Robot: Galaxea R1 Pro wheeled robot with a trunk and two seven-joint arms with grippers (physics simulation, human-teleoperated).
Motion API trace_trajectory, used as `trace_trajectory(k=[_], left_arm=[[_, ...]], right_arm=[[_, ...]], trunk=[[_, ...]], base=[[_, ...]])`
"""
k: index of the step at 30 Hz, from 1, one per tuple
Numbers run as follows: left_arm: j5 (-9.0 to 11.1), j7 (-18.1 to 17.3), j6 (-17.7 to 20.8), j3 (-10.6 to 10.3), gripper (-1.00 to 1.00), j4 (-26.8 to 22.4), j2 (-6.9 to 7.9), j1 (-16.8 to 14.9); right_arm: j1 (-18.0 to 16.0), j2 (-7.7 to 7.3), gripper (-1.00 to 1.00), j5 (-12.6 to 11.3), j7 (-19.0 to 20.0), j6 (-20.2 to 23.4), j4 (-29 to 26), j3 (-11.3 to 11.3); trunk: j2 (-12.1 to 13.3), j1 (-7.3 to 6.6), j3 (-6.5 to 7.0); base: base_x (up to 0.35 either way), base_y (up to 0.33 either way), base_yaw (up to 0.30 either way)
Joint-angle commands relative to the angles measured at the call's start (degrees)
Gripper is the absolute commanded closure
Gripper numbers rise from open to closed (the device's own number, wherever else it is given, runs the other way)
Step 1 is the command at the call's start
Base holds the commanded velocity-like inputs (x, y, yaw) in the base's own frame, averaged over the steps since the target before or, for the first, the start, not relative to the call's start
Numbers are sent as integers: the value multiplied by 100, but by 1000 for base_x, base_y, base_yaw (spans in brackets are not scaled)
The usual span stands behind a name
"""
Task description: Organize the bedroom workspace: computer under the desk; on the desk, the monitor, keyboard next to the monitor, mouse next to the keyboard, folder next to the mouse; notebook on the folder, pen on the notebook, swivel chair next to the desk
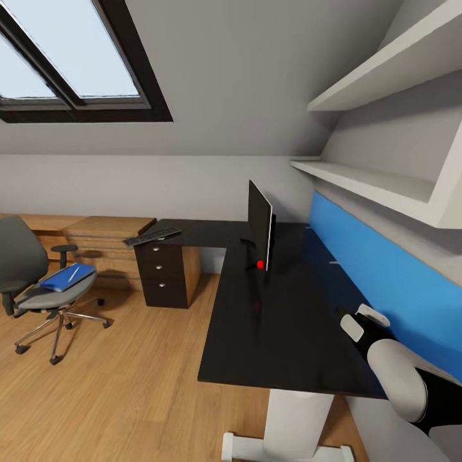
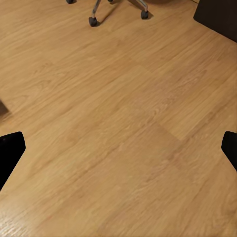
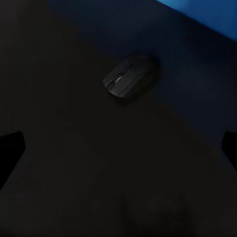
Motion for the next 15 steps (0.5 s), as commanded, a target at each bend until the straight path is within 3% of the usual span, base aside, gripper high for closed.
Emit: trace_trajectory(k=[1, 15], left_arm=[[54, 2, -28, -18, -100, -7, 3, 0], [56, -11, -29, -40, -100, -1, 2, 0]], right_arm=[[-4, -3, -100, -59, -28, 24, -12, 45], [-5, -6, -100, -58, -28, -36, -12, 43]], trunk=[[-45, 23, -24], [-607, 331, -275]], base=[[0, 0, 0], [0, 0, 0]])
